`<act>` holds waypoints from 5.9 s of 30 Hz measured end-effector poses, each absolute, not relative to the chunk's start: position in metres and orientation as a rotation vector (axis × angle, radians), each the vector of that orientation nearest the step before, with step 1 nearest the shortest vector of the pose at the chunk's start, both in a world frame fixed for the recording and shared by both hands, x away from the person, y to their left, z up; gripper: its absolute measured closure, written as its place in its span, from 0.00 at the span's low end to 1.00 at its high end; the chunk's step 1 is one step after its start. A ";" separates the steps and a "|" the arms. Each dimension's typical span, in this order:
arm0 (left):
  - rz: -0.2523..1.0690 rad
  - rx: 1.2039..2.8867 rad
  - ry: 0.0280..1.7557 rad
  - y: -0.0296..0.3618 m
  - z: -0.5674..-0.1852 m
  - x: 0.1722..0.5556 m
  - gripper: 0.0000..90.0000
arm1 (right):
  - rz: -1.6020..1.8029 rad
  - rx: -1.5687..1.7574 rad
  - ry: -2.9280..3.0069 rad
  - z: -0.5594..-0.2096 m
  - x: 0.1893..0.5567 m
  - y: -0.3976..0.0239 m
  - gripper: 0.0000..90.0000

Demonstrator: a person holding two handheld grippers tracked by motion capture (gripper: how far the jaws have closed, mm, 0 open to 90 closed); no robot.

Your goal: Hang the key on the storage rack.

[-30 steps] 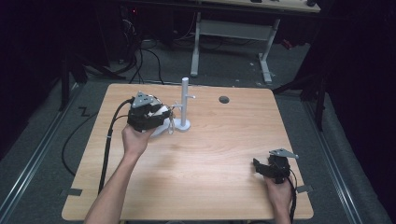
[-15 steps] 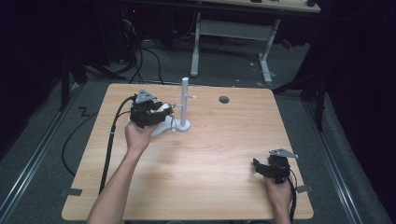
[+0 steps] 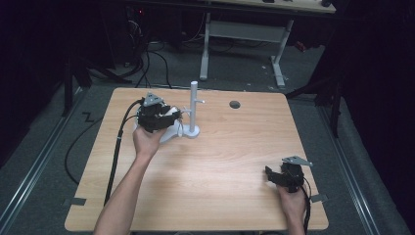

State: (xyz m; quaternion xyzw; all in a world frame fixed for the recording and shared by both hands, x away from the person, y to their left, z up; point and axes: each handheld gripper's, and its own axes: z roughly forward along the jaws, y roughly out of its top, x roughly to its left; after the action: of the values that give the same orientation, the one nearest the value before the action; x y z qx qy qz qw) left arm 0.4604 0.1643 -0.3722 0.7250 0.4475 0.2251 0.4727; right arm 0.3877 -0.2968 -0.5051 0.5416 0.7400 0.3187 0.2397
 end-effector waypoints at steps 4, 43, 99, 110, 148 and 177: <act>0.554 1.769 1.097 0.164 -0.371 0.462 0.58 | 0.872 1.482 2.026 -0.505 0.388 -0.297 0.27; 0.560 1.729 1.135 0.167 -0.386 0.470 0.58 | 0.871 1.478 2.029 -0.505 0.388 -0.297 0.27; 0.562 1.814 1.129 0.129 -0.414 0.479 0.57 | 0.870 1.478 2.029 -0.505 0.388 -0.296 0.28; 0.546 1.844 1.122 0.128 -0.416 0.479 0.55 | 0.871 1.477 2.030 -0.505 0.388 -0.296 0.28; 0.617 1.772 1.125 0.175 -0.391 0.435 0.42 | 0.871 1.480 2.029 -0.505 0.388 -0.296 0.28; 0.603 1.698 1.157 0.217 -0.386 0.399 0.43 | 0.871 1.480 2.029 -0.505 0.388 -0.296 0.28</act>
State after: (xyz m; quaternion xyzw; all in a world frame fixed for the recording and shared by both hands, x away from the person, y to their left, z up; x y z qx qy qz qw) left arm 0.3993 0.2173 -0.3863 0.6959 0.4740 0.2472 0.4796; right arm 0.3876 -0.2962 -0.5050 0.5406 0.7411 0.3181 0.2395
